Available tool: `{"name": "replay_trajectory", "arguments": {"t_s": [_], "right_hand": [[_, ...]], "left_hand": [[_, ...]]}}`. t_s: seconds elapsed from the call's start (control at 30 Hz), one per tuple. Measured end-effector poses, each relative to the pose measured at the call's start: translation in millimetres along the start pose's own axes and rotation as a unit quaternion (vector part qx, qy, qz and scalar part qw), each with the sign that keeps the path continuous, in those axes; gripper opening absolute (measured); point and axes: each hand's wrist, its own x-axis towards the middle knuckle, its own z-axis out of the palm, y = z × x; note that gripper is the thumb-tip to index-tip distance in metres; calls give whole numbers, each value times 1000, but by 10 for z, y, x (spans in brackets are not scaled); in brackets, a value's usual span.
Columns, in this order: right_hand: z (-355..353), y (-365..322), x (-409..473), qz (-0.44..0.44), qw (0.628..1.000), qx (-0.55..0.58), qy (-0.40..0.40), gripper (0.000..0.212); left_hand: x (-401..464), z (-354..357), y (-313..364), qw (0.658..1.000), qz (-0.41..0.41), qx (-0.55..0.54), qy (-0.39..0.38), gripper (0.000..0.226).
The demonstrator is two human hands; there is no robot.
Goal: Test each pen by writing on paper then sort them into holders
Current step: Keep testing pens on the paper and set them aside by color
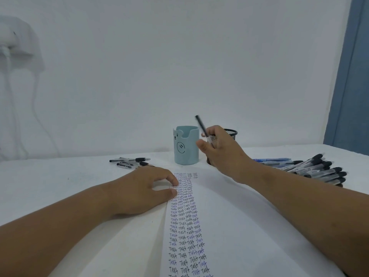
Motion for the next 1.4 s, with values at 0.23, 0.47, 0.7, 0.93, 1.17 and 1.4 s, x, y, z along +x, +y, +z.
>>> {"name": "replay_trajectory", "arguments": {"t_s": [0.23,0.47,0.7,0.93,1.17,1.4], "right_hand": [[50,-78,-113,-56,998,8,-33,37],[37,-101,-152,-102,985,-119,-78,55],[22,-103,-141,-89,989,-103,-61,24],[-45,-66,-88,-53,991,-89,-86,17],[-744,-577,-31,-51,957,-282,-52,7],[-1722,-506,-601,38,913,-400,-61,18]], "left_hand": [[-10,-4,4,1000,5,10,-6,25],[-14,-13,9,1000,-2,9,-14,24],[-11,-19,16,1000,-6,6,-16,23],[-22,-25,55,1000,-21,4,-18,20],[-50,26,229,998,-46,18,23,58],[-32,59,207,999,-36,19,3,69]]}}
